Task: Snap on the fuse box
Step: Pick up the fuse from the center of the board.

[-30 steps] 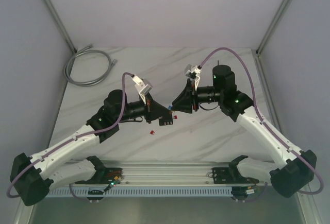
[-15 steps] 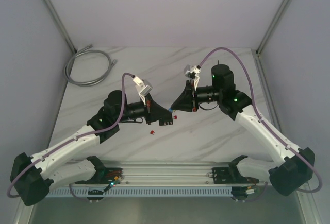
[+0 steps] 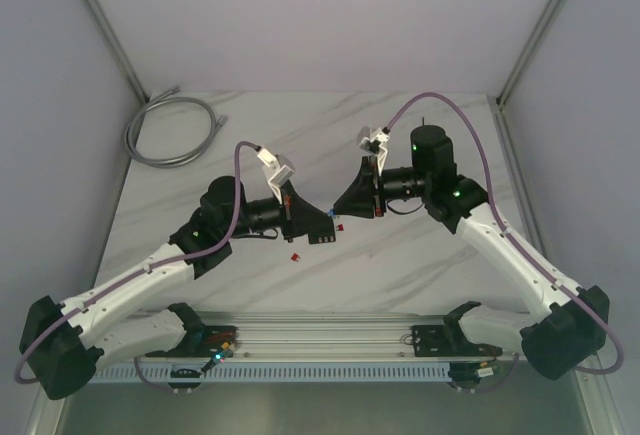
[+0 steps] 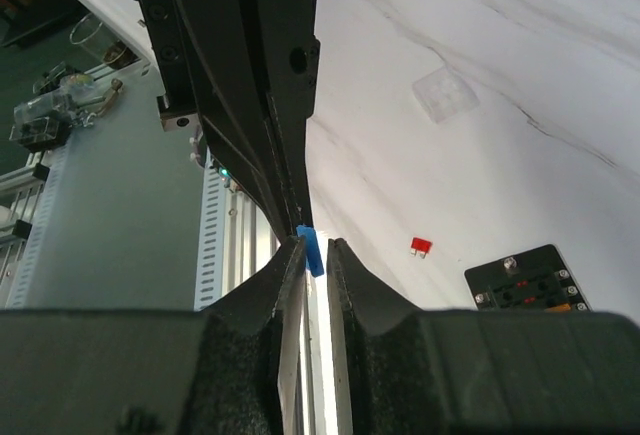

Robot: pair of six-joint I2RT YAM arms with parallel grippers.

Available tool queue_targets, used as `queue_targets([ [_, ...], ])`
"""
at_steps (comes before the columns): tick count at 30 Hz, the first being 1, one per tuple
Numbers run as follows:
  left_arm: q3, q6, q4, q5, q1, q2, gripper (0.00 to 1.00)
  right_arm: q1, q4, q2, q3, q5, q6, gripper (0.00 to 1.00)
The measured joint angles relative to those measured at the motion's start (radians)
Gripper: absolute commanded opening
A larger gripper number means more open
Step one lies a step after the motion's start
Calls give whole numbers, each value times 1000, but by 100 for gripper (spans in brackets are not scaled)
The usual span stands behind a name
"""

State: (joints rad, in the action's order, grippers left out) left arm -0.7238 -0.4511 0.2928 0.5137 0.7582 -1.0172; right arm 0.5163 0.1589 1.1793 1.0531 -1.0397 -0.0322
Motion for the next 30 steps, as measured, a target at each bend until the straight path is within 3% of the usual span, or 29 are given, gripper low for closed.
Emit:
queue_targets([
  [7,2,-4,19,7,0,-1,0,-3,-1,0,-2,-38,0,19],
  [14,5,-19,36,19,-1,-10,0,-9,-3,0,-6,-60,3,0],
  [16,8,-21,36,19,-1,-11,1,-9,-4,0,-10,-62,5,0],
  [22,25,-40,47,-16,-2,-11,27,-9,-2,0,-19,-42,7,0],
  [30,124,-116,34,-183,-82,-60,41,3,9,-17,-73,215,-48,0],
])
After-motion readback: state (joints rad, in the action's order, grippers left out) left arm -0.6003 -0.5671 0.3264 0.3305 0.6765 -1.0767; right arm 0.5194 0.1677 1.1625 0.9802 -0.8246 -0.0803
